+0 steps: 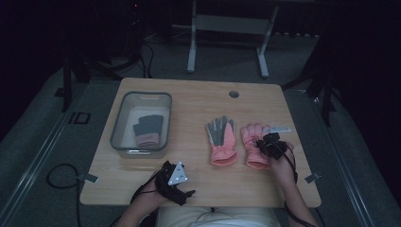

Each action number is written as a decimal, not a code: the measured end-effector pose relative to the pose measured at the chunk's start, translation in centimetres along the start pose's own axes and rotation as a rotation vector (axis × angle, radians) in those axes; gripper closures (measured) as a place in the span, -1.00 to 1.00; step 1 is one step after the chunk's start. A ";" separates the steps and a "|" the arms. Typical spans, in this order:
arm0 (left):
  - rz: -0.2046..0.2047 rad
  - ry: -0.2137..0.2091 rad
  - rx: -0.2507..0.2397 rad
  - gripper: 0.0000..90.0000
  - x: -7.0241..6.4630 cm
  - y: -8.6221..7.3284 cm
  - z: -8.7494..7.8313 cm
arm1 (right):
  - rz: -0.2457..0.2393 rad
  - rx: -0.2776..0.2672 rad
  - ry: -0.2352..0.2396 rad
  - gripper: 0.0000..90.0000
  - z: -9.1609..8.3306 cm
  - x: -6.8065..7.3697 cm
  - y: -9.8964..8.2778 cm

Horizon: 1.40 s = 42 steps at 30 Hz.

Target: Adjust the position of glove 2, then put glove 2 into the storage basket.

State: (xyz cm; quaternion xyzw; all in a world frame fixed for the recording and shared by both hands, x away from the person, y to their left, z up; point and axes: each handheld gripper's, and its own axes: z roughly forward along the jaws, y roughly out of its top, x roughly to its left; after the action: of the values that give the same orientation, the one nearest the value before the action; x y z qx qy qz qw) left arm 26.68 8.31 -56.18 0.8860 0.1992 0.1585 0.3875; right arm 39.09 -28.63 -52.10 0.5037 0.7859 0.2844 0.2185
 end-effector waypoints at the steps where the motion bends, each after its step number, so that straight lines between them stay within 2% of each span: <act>1: 0.000 0.000 0.000 -0.91 0.0 0.0 0.0 | 0.000 0.000 0.000 0.89 0.0 0.0 0.0; 8: 0.001 0.000 0.000 -0.91 0.1 0.0 0.0 | 0.009 -0.038 -0.028 0.95 -1.1 0.0 0.5; 10: 0.001 0.000 0.001 -0.91 0.0 0.0 0.0 | 0.034 -0.074 -0.039 0.95 -2.3 -0.2 1.4; 15: 0.004 0.002 0.003 -0.91 0.0 0.0 0.1 | 0.049 -0.120 -0.057 0.95 -4.5 0.5 3.1; 20: 0.005 0.001 0.004 -0.91 0.0 0.0 0.0 | 0.042 -0.168 -0.055 0.96 -6.4 2.1 5.4; 25: 0.000 0.000 0.000 -0.91 0.0 0.0 0.0 | 0.033 -0.194 -0.044 0.96 -7.3 3.5 7.1; 30: -0.002 0.002 -0.005 -0.91 0.0 0.0 0.0 | 0.007 -0.232 -0.014 0.96 -8.0 6.2 9.2; 31: -0.002 0.002 -0.005 -0.91 0.0 0.0 0.0 | 0.007 -0.232 -0.014 0.96 -8.0 6.2 9.2; 36: 0.001 0.003 -0.004 -0.91 0.0 0.0 0.1 | -0.016 -0.235 0.021 0.96 -7.9 8.8 10.2; 42: 0.001 0.000 -0.004 -0.91 0.0 0.0 0.1 | -0.005 -0.211 0.060 0.96 -6.6 10.5 9.9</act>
State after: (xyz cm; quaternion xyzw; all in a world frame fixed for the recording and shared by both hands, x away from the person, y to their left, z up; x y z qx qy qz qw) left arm 26.69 8.27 -56.27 0.8853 0.1984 0.1593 0.3892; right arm 37.37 -17.26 -41.25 0.4673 0.7590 0.3800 0.2474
